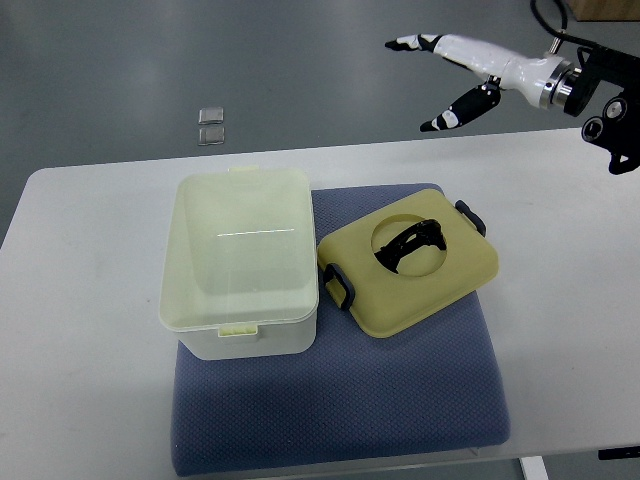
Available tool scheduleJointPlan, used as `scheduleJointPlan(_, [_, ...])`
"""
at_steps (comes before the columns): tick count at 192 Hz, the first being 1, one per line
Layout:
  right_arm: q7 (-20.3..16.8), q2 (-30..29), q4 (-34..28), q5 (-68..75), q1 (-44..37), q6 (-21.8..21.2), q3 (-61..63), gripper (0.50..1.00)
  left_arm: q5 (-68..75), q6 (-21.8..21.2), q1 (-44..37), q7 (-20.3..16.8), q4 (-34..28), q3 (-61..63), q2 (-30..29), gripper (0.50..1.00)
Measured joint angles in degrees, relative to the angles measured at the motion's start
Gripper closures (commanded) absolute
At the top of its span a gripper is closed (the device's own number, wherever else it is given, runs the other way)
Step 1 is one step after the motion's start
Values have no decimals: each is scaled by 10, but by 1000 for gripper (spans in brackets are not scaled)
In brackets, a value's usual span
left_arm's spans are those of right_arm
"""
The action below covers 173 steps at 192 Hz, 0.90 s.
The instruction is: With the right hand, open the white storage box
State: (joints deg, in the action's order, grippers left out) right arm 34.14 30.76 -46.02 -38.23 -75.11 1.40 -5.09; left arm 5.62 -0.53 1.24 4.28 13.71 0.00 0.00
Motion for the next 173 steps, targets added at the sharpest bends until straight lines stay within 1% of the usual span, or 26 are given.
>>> scheduleJointPlan(17, [-39,-13,30,119,32,-42,88,570,0,0,0,0,0,0,0,500])
scheduleJointPlan(45, [-138,-48,61,291,83,-92,234,570,0,0,0,0,0,0,0,500])
scheduleJointPlan(59, [-180,-64,73,356,109,-112,295,570,0,0,0,0,1,1,0,500])
scheduleJointPlan(73, [-211,-78,93,414,134,-131,349,570,0,0,0,0,3,1,0,500])
scheduleJointPlan(94, [-243,-107,122,491,171,-162,401,570,0,0,0,0,7,1,0,500])
scheduleJointPlan(113, [-252,-122,131,533,202,-193,413,570,0,0,0,0,9,1,0,500])
scheduleJointPlan(131, [-248,-132,133,549,229,-219,416,568,0,0,0,0,10,1,0,500])
scheduleJointPlan(148, [-221,-142,136,553,244,-231,417,568,0,0,0,0,10,0,0,500])
scheduleJointPlan(160, [-192,-147,138,554,249,-233,417,568,0,0,0,0,10,0,0,500])
scheduleJointPlan(173, [-170,-154,140,554,257,-233,417,568,0,0,0,0,11,1,0,500])
